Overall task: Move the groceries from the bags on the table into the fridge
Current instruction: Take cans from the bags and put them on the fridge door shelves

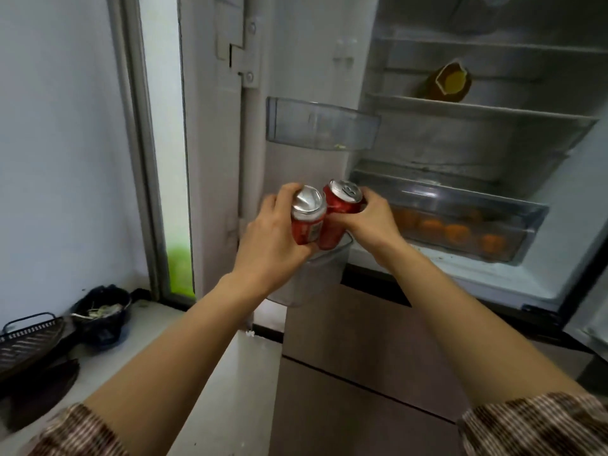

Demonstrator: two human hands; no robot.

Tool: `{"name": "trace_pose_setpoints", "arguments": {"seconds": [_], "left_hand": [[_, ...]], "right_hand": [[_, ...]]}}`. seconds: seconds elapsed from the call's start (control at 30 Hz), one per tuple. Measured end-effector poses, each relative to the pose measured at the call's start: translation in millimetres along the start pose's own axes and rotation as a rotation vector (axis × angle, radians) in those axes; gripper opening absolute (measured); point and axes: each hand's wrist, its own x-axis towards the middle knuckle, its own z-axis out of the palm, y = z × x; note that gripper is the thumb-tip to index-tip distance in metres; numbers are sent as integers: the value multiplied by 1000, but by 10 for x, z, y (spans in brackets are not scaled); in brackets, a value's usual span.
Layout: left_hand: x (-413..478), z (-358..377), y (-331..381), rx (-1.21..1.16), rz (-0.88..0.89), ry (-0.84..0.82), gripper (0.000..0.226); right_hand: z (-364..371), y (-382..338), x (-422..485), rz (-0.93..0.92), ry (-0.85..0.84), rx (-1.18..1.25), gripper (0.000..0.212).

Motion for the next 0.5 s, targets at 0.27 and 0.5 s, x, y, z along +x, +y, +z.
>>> {"name": "trace_pose_setpoints", "arguments": {"seconds": [0.27, 0.5], "left_hand": [[65, 172, -26, 220, -187, -145, 83], [13, 244, -25, 290, -224, -180, 70]], "right_hand": [[37, 332, 111, -13, -208, -216, 37], [11, 485, 157, 13, -353, -100, 56]]}}
